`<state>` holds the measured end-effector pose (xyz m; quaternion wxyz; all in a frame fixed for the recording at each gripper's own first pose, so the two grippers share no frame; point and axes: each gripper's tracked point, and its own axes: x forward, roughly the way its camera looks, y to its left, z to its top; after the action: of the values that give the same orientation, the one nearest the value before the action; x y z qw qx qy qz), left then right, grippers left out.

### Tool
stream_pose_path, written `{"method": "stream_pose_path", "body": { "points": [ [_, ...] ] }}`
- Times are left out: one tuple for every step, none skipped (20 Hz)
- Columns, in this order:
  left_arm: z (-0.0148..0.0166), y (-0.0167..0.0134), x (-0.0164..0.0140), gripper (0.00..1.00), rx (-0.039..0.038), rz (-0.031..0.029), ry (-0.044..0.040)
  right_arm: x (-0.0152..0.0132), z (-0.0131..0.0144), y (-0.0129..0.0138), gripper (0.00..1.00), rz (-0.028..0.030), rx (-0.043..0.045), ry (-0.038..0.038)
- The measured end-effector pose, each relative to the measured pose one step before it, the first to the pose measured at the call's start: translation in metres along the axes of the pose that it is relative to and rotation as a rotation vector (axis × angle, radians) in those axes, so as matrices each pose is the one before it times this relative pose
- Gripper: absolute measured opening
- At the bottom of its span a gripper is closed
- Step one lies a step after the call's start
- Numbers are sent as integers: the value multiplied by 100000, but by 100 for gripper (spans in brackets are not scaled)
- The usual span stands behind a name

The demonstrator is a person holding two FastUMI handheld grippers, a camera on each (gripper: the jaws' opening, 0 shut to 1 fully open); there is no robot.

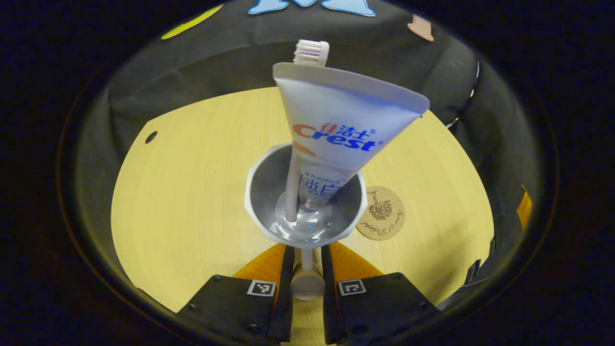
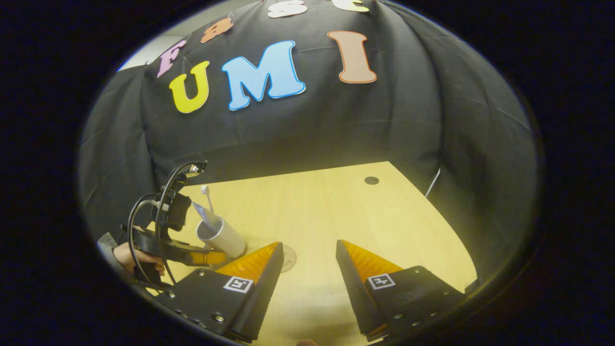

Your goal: Put the toothbrush and toothpaste on the desktop into the cup, then pick up the cup and place it on the coaster on the desktop.

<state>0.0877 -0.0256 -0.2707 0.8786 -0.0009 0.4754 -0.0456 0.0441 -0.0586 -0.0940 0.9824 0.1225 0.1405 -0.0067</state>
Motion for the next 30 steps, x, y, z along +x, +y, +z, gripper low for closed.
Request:
{"method": "stream_pose_path", "body": {
  "points": [
    [116,-862,-107,32,614,-1176,295,-102,49,-99,71,-66,168,-208],
    [90,-797,-124,32,345,-1134,110,-156,63,-161,72,-137,68,-262],
    [152,-848,0,32,511,-1087,263,-68,29,-177,72,-255,19,-128],
    [-29,-717,100,32,428,-986,214,-103,107,-181,71,-267,19,-245],
    [12,-495,100,32,738,-914,228,-139,-53,-323,71,-318,112,-142],
    [155,-760,249,32,673,-684,136,-192,-45,-331,71,-264,183,-18],
    [105,-749,377,32,886,-652,262,-173,-87,-293,71,-398,192,44],
    [133,-614,279,32,716,-407,322,-130,-26,-339,72,-399,264,120],
    [130,-541,209,32,730,-359,576,-63,-48,-381,71,-401,359,98],
    [-92,-581,260,32,530,-427,596,-104,28,-348,72,-266,409,79],
    [83,-667,308,32,557,-467,751,-24,42,-471,72,-364,370,98],
    [-69,-534,110,32,414,-561,730,-62,-11,-521,68,-403,324,73],
    [-72,-451,157,32,578,-465,839,84,-159,-298,68,-359,436,106],
    [-101,-389,271,32,383,-344,693,-39,-66,-187,71,-222,546,86],
    [-49,-400,172,32,496,-86,713,-208,-108,-99,71,-170,551,28],
    [28,-351,189,33,311,220,555,-79,23,-163,71,-157,446,-44],
    [-10,-249,39,32,529,230,419,-41,-30,-146,71,-263,243,-65],
    [-43,-295,86,32,627,110,558,-88,37,-321,71,-426,-98,-51],
    [-42,-205,231,32,560,262,779,-98,-135,-467,71,-520,-225,1],
    [20,-185,149,32,407,310,628,-4,-61,-309,68,-453,-148,-23],
    [-45,-127,164,32,189,322,513,167,3,-77,72,-204,91,-61],
    [-131,-40,145,32,44,357,580,-62,29,-181,72,-68,414,-155],
    [-156,12,128,32,-296,283,893,-63,-40,-118,72,-38,436,-196],
    [-239,4,62,32,-797,251,1116,-36,91,-198,71,-290,272,-216],
    [127,-68,42,32,480,79,-584,-114,-30,-276,71,-489,134,-240],
    [-114,206,-32,33,40,563,448,-30,40,-240,71,-311,236,-60],
    [116,-104,106,31,155,456,-79,104,-32,-19,71,-51,390,-37],
    [-60,-65,85,32,-24,612,413,-98,53,-110,68,-7,281,-14],
    [48,-78,24,32,379,625,204,94,-120,-70,68,-48,213,-9],
    [61,-8,-40,34,188,254,219,7,14,3,68,119,215,-82]
  ]
}}
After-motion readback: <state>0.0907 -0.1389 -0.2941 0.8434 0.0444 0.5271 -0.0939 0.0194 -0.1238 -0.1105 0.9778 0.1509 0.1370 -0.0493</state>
